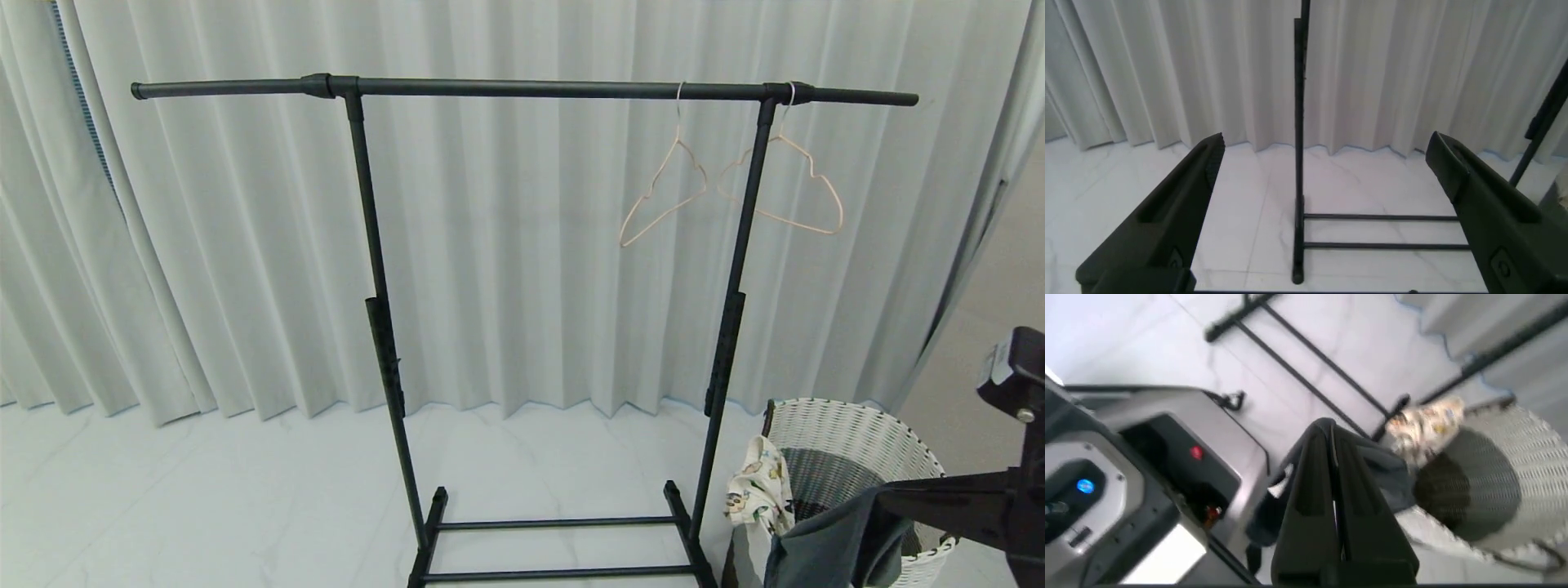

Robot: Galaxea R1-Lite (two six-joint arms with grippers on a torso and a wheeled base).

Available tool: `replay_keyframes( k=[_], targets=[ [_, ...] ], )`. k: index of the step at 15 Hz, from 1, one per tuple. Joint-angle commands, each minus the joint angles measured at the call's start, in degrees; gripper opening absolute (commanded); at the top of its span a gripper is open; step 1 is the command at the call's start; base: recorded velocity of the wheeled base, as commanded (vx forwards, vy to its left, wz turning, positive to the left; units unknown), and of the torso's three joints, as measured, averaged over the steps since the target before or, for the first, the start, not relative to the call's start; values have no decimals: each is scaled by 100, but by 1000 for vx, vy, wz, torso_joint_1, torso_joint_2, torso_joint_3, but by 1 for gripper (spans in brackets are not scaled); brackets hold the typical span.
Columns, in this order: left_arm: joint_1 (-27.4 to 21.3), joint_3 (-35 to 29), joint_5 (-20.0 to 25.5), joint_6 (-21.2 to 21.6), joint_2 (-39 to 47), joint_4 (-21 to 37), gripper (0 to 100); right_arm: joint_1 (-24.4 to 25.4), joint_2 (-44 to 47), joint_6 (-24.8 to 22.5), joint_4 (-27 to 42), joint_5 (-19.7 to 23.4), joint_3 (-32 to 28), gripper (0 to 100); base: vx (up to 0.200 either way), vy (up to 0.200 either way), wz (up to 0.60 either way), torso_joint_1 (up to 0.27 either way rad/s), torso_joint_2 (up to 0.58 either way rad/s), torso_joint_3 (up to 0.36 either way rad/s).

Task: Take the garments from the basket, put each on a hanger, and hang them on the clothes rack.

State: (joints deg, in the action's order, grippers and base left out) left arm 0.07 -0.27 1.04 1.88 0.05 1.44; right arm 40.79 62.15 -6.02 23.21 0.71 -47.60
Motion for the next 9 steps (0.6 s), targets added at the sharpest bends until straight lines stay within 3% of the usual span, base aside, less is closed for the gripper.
replay_keyframes(
  k=[1,4,5,6,8,9],
  targets=[
    [-7,0,11,181,4,6,100,254,201,66,-141,0,-3,0,0,0,0,0,0,0],
    [-7,-87,239,181,-5,-82,100,386,289,172,-414,-9,-12,0,0,0,0,0,0,0],
    [-95,-641,890,76,312,-100,100,386,298,172,-484,-9,-65,0,0,0,0,0,0,0],
    [-289,-1168,1338,-109,944,-126,100,386,298,172,-484,-18,-100,0,0,0,0,0,0,0],
    [-833,-2056,1470,181,2491,-223,100,386,272,172,-484,-18,-232,0,0,0,0,0,0,0],
    [-1545,-2320,1478,234,3089,-258,100,386,263,172,-484,-18,-302,0,0,0,0,0,0,0]
  ],
)
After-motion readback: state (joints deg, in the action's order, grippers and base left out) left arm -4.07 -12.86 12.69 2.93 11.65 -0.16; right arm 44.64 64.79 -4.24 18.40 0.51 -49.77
